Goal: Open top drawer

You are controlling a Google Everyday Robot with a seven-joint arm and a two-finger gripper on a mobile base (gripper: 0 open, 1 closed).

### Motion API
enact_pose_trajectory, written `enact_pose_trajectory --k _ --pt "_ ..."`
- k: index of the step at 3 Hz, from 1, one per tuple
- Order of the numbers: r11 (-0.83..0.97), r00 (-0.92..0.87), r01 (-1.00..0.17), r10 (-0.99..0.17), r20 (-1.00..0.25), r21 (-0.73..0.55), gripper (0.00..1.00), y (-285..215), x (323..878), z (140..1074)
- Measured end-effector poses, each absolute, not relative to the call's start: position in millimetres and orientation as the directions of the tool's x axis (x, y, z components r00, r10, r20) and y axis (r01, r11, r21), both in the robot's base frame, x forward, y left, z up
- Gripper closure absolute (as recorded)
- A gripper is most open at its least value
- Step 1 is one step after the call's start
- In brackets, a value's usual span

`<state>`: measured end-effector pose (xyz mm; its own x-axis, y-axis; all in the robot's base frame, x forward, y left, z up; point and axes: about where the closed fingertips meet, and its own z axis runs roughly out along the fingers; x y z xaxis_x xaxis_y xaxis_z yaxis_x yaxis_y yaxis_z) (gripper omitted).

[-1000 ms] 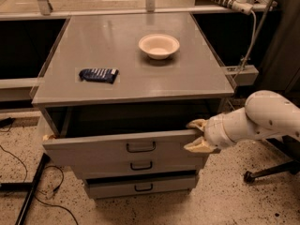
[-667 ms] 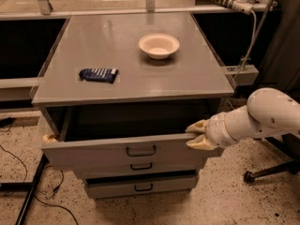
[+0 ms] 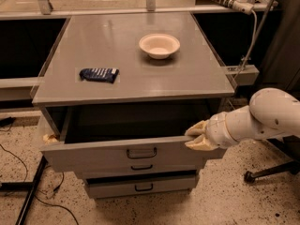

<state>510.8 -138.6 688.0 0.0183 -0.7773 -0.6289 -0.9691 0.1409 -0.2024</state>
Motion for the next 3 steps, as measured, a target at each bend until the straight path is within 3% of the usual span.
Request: enact_pose_trajectory --k 3 --pt "0.149 -0.011 -0.975 -0.768 -0.64 -0.162 0.03 -138.4 502.5 668.7"
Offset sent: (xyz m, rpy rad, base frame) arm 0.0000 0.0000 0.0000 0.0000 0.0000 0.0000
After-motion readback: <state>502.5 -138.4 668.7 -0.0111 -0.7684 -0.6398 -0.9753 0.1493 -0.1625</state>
